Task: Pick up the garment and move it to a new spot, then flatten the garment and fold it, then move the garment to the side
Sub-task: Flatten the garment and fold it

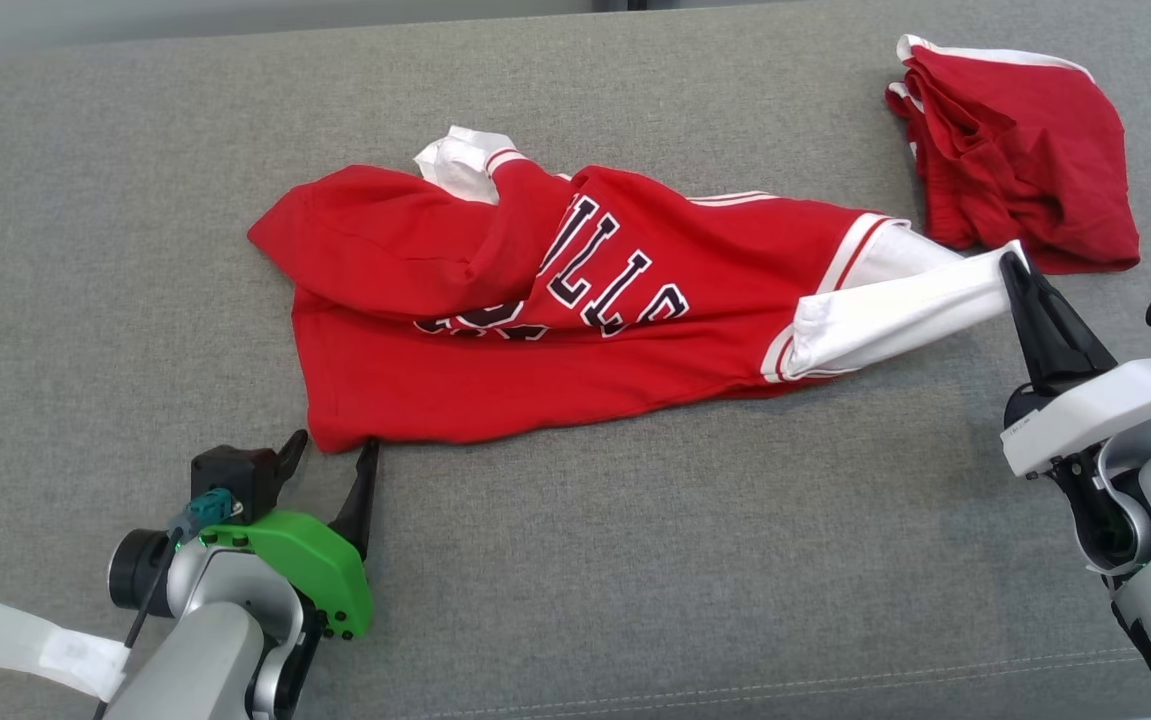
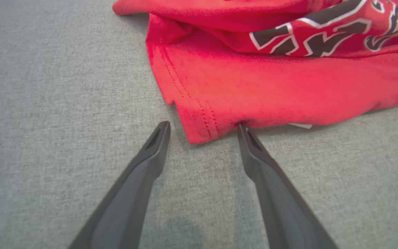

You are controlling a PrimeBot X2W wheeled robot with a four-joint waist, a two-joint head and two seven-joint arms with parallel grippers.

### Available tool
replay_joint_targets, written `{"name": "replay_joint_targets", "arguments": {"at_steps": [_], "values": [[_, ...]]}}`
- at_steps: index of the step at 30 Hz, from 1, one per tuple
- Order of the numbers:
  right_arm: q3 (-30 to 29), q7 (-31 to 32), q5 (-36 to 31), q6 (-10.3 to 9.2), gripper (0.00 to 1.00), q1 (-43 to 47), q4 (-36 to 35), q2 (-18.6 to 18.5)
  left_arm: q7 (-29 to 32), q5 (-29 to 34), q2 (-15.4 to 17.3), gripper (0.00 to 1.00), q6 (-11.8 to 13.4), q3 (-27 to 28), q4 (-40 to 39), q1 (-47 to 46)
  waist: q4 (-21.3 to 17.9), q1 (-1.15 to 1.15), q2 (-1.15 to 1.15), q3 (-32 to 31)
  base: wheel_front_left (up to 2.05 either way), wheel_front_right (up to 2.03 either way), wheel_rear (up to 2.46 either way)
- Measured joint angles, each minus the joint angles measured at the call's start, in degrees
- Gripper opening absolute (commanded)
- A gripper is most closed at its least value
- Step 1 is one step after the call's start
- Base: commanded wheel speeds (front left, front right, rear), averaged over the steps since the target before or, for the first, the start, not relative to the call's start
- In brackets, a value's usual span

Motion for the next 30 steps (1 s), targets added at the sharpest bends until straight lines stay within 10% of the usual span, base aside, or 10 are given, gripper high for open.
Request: {"name": "replay_joint_targets", "arguments": {"at_steps": [4,8,20,30], "values": [[0.02,-0.22,0.0,0.01,0.0,-0.02,0.22,0.04,0.08,0.0,-0.34,1.0,-0.41,-0.68,1.89,-0.27,-0.4,0.0,0.0,-0.12,0.0,0.0,0.0],[0.0,-0.33,0.0,0.01,0.0,-0.04,0.22,0.25,-1.11,0.0,-1.61,0.0,-2.2,-1.52,1.93,-0.93,-0.54,0.0,0.0,-0.19,0.0,0.0,0.0],[-2.99,-0.83,0.65,0.51,0.0,-1.6,-3.09,1.48,-6.62,-1.53,-3.08,0.0,-4.78,3.47,-2.9,-3.36,-0.06,0.0,0.0,-1.25,0.0,0.0,0.0],[-11.66,-1.25,-2.93,0.52,0.0,-5.71,-18.81,0.92,-7.35,-3.75,-1.02,0.0,-5.71,14.4,-17.31,-7.33,0.82,0.0,0.0,-3.44,0.0,0.0,0.0]]}}
